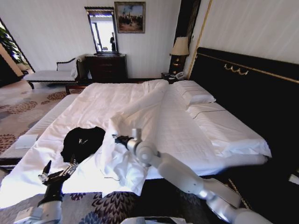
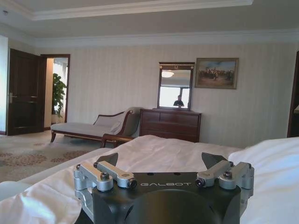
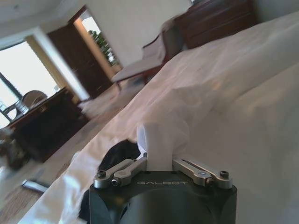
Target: Fold the clothes on the bed.
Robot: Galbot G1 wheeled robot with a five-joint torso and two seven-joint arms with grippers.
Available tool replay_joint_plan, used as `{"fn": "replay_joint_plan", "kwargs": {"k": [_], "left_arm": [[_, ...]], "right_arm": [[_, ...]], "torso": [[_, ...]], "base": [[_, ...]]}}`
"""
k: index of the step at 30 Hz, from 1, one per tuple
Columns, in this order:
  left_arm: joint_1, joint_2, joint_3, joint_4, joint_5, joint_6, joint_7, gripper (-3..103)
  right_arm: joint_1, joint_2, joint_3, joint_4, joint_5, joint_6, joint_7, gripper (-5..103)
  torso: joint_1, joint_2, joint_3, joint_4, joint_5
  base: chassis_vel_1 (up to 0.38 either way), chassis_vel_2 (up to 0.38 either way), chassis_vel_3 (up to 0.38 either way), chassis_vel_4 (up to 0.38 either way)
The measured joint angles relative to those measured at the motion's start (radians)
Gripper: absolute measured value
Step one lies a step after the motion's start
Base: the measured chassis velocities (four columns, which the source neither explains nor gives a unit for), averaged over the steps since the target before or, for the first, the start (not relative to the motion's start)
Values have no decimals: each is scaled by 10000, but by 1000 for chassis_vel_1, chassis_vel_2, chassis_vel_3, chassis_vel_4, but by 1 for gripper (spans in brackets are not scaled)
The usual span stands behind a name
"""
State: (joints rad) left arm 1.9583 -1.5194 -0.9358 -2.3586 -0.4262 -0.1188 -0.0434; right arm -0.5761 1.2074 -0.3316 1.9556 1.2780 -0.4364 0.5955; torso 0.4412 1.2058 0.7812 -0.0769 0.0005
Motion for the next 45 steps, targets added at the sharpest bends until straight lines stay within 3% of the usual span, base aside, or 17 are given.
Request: {"fn": "replay_joint_plan", "kwargs": {"k": [4, 5, 9, 10, 14, 17, 19, 20, 24, 28, 39, 45], "left_arm": [[-2, 31, 9, -29, 18, 15, -1, 100], [-2, 31, 9, -29, 18, 15, -1, 100], [-30, 46, 111, -31, 78, 31, -1, 100], [-30, 46, 111, -31, 78, 31, -1, 100], [-118, 43, 331, 16, 273, 81, 0, 100], [-160, 39, 403, 48, 348, 95, 0, 100], [-194, 33, 456, 61, 398, 115, 0, 100], [-194, 33, 456, 61, 398, 115, 0, 100], [-227, 25, 443, 99, 417, 120, 0, 100], [-229, 30, 394, 162, 342, 123, 0, 100], [-662, 73, 451, 930, -55, 143, -6, 100], [-798, 208, 427, 1059, -119, 144, -11, 100]], "right_arm": [[-1355, -1424, 1594, 1151, -97, 8, -210, 1], [-1355, -1424, 1594, 1151, -97, 8, -210, 1], [-3793, -2529, 4124, 2121, -510, 37, -712, 1], [-3793, -2529, 4124, 2121, -510, 37, -712, 1], [-5716, -2943, 6166, 2468, -1194, 283, -918, 1], [-6349, -2966, 6583, 2519, -1782, 441, -803, 1], [-7016, -2882, 6923, 2599, -2362, 575, -310, 1], [-7016, -2882, 6923, 2599, -2362, 575, -310, 1], [-7678, -2463, 7120, 2591, -2797, 721, 959, 1], [-8008, -2184, 7341, 2421, -3146, 972, 1335, 1], [-10245, -2231, 9859, 3118, -3041, 958, 2101, 1], [-11037, -2135, 10388, 3252, -3253, 808, 2542, 1]], "torso": [[0, 0, 0, -2, -2], [0, 0, 0, -2, -2], [-1, 1, -1, -5, 1], [-1, 1, -1, -5, 1], [-1, 1, -2, -4, -2], [-2, 1, -1, -2, -2], [-1, 1, -2, -4, -3], [-1, 1, -2, -4, -3], [-2, 1, -2, -2, -5], [-1, 1, 0, -1, -3], [-1, 1, -1, -2, -6], [-2, 1, -1, -2, -6]], "base": [[0, 0, 0, 0], [0, 0, 0, 0], [0, 0, 0, 0], [0, 0, 0, 0], [0, 0, 0, 0], [0, 0, 0, 0], [0, 0, 0, 0], [0, 0, 0, 0], [0, 0, 0, 0], [0, 0, 0, 0], [0, 0, 0, 0], [0, 0, 0, 0]]}}
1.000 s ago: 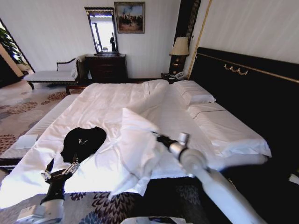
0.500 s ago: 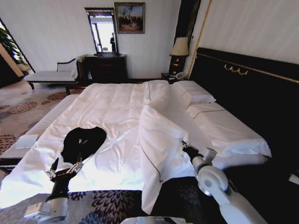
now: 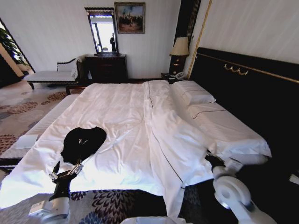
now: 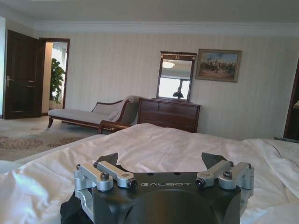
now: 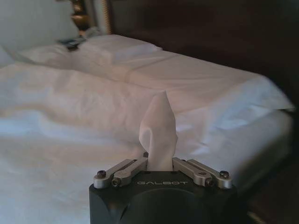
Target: Fold the clothes on the bed.
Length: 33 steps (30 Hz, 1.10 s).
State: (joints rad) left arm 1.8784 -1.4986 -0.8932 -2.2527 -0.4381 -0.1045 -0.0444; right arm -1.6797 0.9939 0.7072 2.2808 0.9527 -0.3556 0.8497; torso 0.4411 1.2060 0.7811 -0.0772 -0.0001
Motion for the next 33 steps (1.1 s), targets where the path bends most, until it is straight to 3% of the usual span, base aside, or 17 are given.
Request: {"fn": "replay_joint_plan", "kwargs": {"k": [5, 12, 19, 33], "left_arm": [[28, 90, -109, -185, -160, 52, -6, 100], [99, 115, -181, -162, -251, -43, -7, 100], [45, 128, -225, -186, -485, -40, -12, 100], [-15, 22, -168, -112, -398, 0, -19, 100]], "right_arm": [[-712, 256, 255, -474, -252, -99, 512, 1], [-806, 750, -116, -2213, -1140, 372, 488, 1], [-583, 749, -491, -4096, -1859, 846, 244, 1], [-226, 1124, -1311, -5142, -2829, 1271, 253, 1]], "torso": [[1, -1, 1, 1, 2], [1, -1, 1, 3, 4], [3, -2, 1, 13, 4], [3, -2, 1, -1, -1]], "base": [[0, 0, 0, 0], [0, 0, 0, 0], [0, 0, 0, 0], [0, 0, 0, 0]]}}
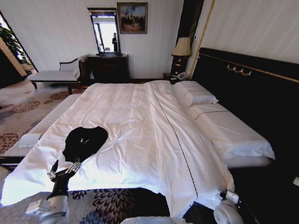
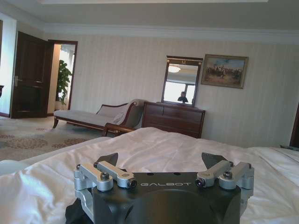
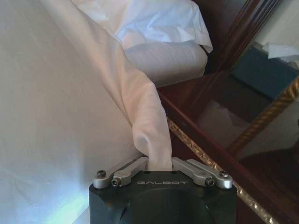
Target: Fold the clothes on the bed.
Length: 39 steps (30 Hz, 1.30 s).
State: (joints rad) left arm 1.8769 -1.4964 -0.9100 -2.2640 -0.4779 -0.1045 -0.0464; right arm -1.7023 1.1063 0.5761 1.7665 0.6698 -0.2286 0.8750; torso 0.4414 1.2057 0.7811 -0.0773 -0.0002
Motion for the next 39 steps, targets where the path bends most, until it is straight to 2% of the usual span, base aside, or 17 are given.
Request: {"fn": "replay_joint_plan", "kwargs": {"k": [5, 8, 11, 13, 15, 18, 21, 22, 24, 28, 29, 31, 32, 34, 36, 38, 39], "left_arm": [[62, -59, -24, 127, 8, -98, 0, 100], [78, -101, 14, 317, 16, -228, 0, 100], [46, -123, 36, 404, 13, -255, -13, 100], [12, -131, 56, 392, 1, -242, -18, 100], [5, -130, 57, 372, -4, -233, -20, 100], [-34, -114, 38, 353, -63, -220, -35, 100], [-37, -117, 36, 376, -73, -218, -54, 100], [1, -127, 37, 344, -72, -217, -66, 100], [41, -131, 40, 279, -71, -217, -66, 100], [80, -202, 64, 134, -62, -152, -67, 100], [80, -202, 64, 134, -62, -152, -67, 100], [143, -229, 134, 76, -34, -124, -37, 100], [175, -236, 161, 61, -4, -125, -6, 100], [197, -243, 180, 42, 10, -124, 12, 100], [295, -274, 280, -112, -38, -47, 52, 100], [381, -266, 383, -378, -201, 190, 60, 100], [381, -266, 383, -378, -201, 190, 60, 100]], "right_arm": [[234, 265, -131, 135, -73, -147, 434, 1], [624, 267, -260, 355, 172, -674, 1641, -1], [719, 222, -205, 699, 779, -921, 2140, 10], [544, 155, -45, 1323, 1101, -1012, 2212, 20], [439, 125, 7, 1559, 1107, -1043, 2213, 20], [-24, -58, 379, 2826, 1132, -1280, 2139, 37], [-188, -233, 589, 3397, 1180, -1452, 2024, 42], [-259, -480, 833, 3907, 1147, -1564, 1776, 53], [-254, -622, 956, 4119, 1120, -1603, 1646, 53], [109, -1282, 1496, 4822, 1049, -1721, 696, 75], [109, -1282, 1496, 4822, 1049, -1721, 696, 75], [189, -1488, 1540, 4960, 645, -1354, -423, 85], [248, -1516, 1459, 4960, 440, -1118, -811, 85], [295, -1523, 1382, 4951, 307, -970, -1046, 91], [604, -1481, 852, 4705, -418, -455, -1751, 99], [873, -1381, 344, 4363, -982, 119, -2505, 100], [873, -1381, 344, 4363, -982, 119, -2505, 100]], "torso": [[-1, 1, 0, -7, -1], [-1, 1, 0, 6, 2], [0, 0, 2, -15, 0], [-2, 1, 2, -12, 0], [-2, 1, 2, -7, 1], [-3, 1, 1, -2, 0], [-3, 1, 1, -2, 0], [-3, 1, 1, -2, -1], [-3, 1, 1, 0, -1], [-3, 1, 1, 4, 2], [-3, 1, 1, 4, 2], [-2, 1, 1, 0, 2], [-2, 1, 0, 0, 0], [-2, 1, 1, 1, 0], [-2, 1, 0, 3, 2], [-2, 1, 1, 3, 5], [-2, 1, 1, 3, 5]], "base": [[0, 0, 0, 0], [0, 0, 0, 0], [0, 0, 0, 0], [0, 0, 0, 0], [0, 0, 0, 0], [0, 0, 0, 0], [0, 0, 0, 0], [0, 0, 0, 0], [0, 0, 0, 0], [0, 0, 0, 0], [0, 0, 0, 0], [0, 0, 0, 0], [0, 0, 0, 0], [0, 0, 0, 0], [0, 0, 0, 0], [0, 0, 0, 0], [0, 0, 0, 0]]}}
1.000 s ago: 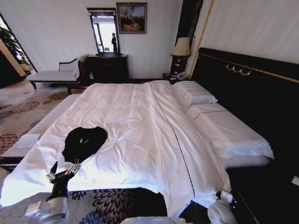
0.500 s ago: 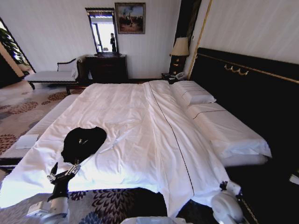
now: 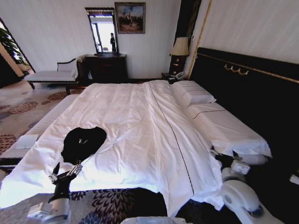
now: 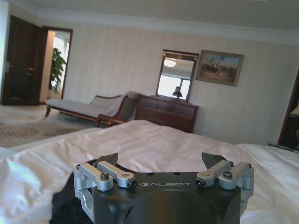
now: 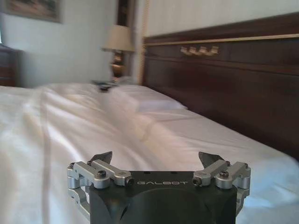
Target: Fold the clothes on the bed.
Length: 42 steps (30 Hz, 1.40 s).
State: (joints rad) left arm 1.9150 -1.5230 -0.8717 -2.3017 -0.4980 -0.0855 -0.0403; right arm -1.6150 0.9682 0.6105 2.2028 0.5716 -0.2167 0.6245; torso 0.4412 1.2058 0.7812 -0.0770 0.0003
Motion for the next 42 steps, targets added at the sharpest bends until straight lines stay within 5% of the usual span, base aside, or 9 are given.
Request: {"fn": "replay_joint_plan", "kwargs": {"k": [12, 20, 24, 26, 31, 32, 36, 39, 42], "left_arm": [[111, 166, 75, -1040, -22, 693, 144, 100], [129, 52, 375, -1582, 203, 483, 201, 100], [249, 149, 507, -1884, -160, 655, 347, 100], [243, 203, 478, -1884, -212, 754, 375, 100], [274, 357, 382, -1933, -144, 1353, 892, 100], [285, 356, 377, -1890, 277, 1411, 1090, 100], [262, 301, 423, -1728, 730, 1355, 1106, 100], [356, 223, 531, -1869, 557, 1204, 1086, 100], [358, 223, 534, -1865, 599, 990, 1086, 100]], "right_arm": [[249, 599, -82, -340, -23, 3840, -4593, 100], [102, 878, -148, 633, 1261, 3060, -4814, 100], [-99, 1167, -174, 1581, 3632, 1558, -3849, 100], [-91, 1221, -187, 1601, 3632, 1520, -3859, 100], [-185, 1457, -123, 1485, 1855, 1674, -4438, 100], [-414, 1461, -39, 1521, 803, 1562, -4485, 100], [-646, 1468, 37, 1492, -546, 1494, -4494, 100], [-714, 1578, 105, 1049, -2705, 2220, -4716, 100], [-714, 1704, 128, 984, -3111, 2430, -4864, 100]], "torso": [[0, 0, 0, -1, -3], [0, 0, 0, 0, -5], [-1, 0, -1, -1, -4], [0, 1, -1, -1, -4], [1, 0, 0, 0, -4], [1, 0, -1, -1, -2], [0, 1, 0, -3, -5], [-1, 1, -1, -1, -3], [0, 0, 0, -1, -2]], "base": [[0, 0, 0, 0], [0, 0, 0, 0], [0, 0, 0, 0], [0, 0, 0, 0], [0, 0, 0, 0], [0, 0, 0, 0], [0, 0, 0, 0], [0, 0, 0, 0], [0, 0, 0, 0]]}}
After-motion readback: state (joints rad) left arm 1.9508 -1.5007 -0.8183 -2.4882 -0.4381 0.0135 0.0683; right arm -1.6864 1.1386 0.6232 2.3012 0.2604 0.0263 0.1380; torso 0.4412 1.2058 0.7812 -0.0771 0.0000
